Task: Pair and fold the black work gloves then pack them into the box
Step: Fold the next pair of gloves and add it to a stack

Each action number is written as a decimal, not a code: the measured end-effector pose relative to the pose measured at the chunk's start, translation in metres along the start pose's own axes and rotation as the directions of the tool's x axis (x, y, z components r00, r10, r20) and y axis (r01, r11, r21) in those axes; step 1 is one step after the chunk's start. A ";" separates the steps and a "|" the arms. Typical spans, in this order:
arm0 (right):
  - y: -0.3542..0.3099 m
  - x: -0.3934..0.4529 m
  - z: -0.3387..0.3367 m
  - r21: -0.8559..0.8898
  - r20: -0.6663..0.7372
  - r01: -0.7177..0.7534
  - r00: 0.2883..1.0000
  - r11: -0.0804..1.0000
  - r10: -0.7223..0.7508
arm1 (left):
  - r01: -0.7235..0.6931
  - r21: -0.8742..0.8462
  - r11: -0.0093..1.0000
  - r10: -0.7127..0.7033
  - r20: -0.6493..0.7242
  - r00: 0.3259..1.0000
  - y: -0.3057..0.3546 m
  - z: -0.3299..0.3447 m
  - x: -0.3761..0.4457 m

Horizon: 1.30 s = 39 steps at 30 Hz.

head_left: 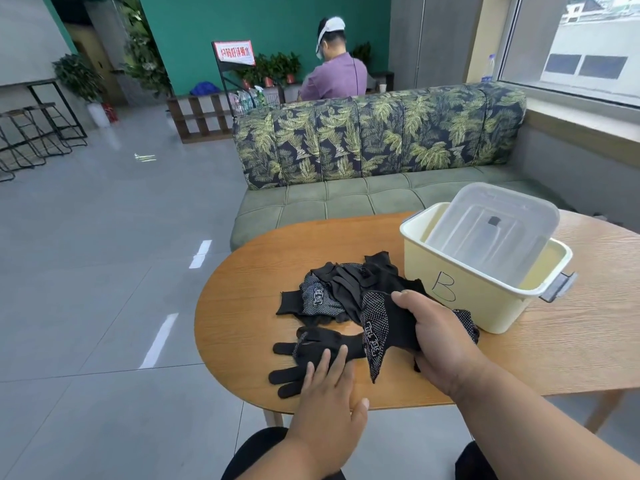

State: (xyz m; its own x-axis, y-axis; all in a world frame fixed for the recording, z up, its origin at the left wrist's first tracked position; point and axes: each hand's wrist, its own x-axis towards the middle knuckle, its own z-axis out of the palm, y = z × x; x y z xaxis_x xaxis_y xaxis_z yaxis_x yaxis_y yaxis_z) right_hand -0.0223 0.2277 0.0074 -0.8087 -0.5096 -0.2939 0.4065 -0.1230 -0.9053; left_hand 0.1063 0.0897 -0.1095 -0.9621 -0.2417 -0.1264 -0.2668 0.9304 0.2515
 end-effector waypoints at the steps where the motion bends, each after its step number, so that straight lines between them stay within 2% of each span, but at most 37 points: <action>1: -0.001 0.000 0.000 -0.003 0.000 -0.001 1.000 1.000 0.001 | -0.022 -0.011 1.000 0.022 0.004 1.000 0.000 -0.001 -0.002; 7: -0.001 0.002 0.005 0.010 0.022 0.009 1.000 1.000 -0.009 | -0.198 0.000 0.980 0.197 0.105 0.975 0.002 0.004 -0.005; 11: 0.001 0.002 0.006 0.051 0.021 -0.023 1.000 0.998 0.022 | -0.246 -0.044 0.968 0.249 0.072 0.966 -0.004 0.004 -0.008; 14: 0.000 0.000 0.006 0.053 -0.008 -0.041 0.999 0.998 0.042 | -0.147 -0.222 0.964 0.143 -0.036 0.989 -0.009 -0.003 -0.011; 17: -0.002 0.000 0.008 0.049 -0.028 -0.046 0.998 0.998 0.048 | -0.068 -0.280 0.957 0.050 -0.070 0.996 -0.018 -0.008 -0.011; 19: -0.003 0.002 0.015 0.052 -0.027 -0.057 0.998 0.997 0.059 | -0.033 -0.416 0.909 -0.009 -0.098 0.995 -0.023 -0.008 -0.011; 21: 0.001 0.005 0.027 0.042 -0.013 -0.098 0.995 0.994 0.098 | 0.025 -0.601 0.799 -0.164 -0.178 0.970 -0.028 -0.013 -0.012; 22: 0.004 0.006 0.036 0.039 0.011 -0.127 0.992 0.991 0.126 | 0.073 -0.713 0.698 -0.296 -0.195 0.935 -0.032 -0.018 -0.012; 24: 0.012 0.009 0.055 0.024 0.073 -0.179 0.981 0.983 0.177 | 0.098 -0.915 0.391 -0.541 -0.142 0.829 -0.041 -0.028 -0.010; 25: 0.015 0.013 0.062 0.022 0.102 -0.182 0.979 0.983 0.179 | 0.076 -0.966 0.246 -0.614 -0.095 0.784 -0.047 -0.034 -0.009; 27: 0.019 0.020 0.070 0.035 0.137 -0.151 0.980 0.988 0.145 | 0.035 -0.998 0.050 -0.666 -0.007 0.746 -0.060 -0.041 -0.004; 29: 0.022 0.025 0.068 0.036 0.142 -0.146 0.980 0.989 0.140 | 0.023 -1.000 -0.015 -0.672 0.027 0.740 -0.072 -0.042 -0.005; 31: 0.029 0.026 0.056 -0.026 0.080 -0.172 0.982 0.985 0.173 | 0.066 -0.997 0.048 -0.673 0.016 0.740 -0.083 -0.037 -0.005; 33: 0.044 0.024 0.037 -0.314 -0.011 -0.143 0.989 0.938 0.147 | 0.108 -0.984 0.145 -0.669 -0.017 0.743 -0.091 -0.029 -0.006; 34: 0.054 0.022 0.027 -0.471 -0.047 -0.122 0.992 0.873 0.113 | 0.130 -0.968 0.214 -0.662 -0.046 0.748 -0.094 -0.025 -0.006; 35: 0.065 0.020 0.017 -0.537 -0.092 -0.132 0.991 0.833 0.098 | 0.156 -0.944 0.289 -0.648 -0.074 0.758 -0.095 -0.022 -0.007; 39: 0.087 0.011 -0.004 -0.494 -0.169 -0.180 0.980 0.851 0.109 | 0.200 -0.848 0.490 -0.573 -0.141 0.807 -0.088 -0.018 -0.004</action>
State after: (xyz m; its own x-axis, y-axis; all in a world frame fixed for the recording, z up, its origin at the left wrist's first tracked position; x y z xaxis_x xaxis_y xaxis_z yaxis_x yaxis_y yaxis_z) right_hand 0.0021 0.2147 -0.0760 -0.8197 -0.3688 -0.4382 0.2810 0.4078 -0.8688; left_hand 0.1322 0.0041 -0.1139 -0.6317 -0.7672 -0.1111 -0.3717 0.1740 0.9119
